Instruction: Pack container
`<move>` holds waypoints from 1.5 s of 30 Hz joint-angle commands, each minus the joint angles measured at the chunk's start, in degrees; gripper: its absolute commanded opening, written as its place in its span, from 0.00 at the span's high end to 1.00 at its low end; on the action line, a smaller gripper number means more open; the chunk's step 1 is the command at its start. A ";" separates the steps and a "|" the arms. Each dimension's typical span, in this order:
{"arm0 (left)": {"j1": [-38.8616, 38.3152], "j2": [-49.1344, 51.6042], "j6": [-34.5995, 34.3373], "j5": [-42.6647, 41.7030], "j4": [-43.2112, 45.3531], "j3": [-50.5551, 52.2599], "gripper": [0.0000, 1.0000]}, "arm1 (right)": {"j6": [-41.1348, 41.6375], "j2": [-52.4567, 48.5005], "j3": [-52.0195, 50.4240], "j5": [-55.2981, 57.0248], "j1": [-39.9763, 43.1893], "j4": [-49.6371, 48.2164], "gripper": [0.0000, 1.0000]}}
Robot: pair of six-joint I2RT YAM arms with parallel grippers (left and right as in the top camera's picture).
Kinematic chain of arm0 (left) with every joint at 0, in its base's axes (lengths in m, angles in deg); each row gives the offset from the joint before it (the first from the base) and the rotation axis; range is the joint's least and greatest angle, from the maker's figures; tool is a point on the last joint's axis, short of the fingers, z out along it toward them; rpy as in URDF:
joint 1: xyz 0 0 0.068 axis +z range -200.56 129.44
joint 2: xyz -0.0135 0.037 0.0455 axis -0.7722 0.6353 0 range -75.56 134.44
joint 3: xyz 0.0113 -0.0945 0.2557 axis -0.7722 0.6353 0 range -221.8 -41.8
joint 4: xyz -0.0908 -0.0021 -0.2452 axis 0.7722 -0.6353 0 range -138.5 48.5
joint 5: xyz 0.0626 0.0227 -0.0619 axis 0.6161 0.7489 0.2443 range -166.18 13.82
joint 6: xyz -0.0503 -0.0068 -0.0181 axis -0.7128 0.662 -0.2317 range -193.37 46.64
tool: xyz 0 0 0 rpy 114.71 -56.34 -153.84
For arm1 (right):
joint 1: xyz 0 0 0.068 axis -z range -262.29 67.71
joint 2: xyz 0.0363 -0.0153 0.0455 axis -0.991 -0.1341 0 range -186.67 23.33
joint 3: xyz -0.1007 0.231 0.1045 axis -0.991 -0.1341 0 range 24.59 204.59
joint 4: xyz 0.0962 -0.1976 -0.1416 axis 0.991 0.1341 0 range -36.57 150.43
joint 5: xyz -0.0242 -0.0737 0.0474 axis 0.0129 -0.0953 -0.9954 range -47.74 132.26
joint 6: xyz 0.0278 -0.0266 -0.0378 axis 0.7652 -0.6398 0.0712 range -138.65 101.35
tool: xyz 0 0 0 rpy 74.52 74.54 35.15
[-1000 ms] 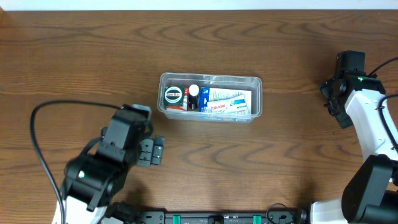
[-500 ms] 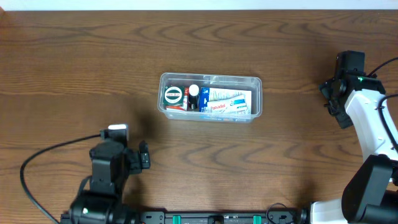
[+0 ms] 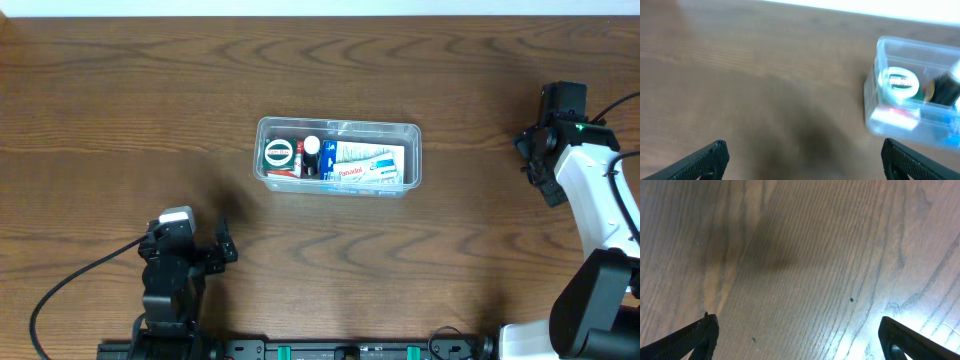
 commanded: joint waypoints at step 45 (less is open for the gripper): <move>5.22 -11.52 0.74 -3.41 6.97 9.20 0.02 | 0.79 -0.31 0.11 0.46 0.22 0.15 0.01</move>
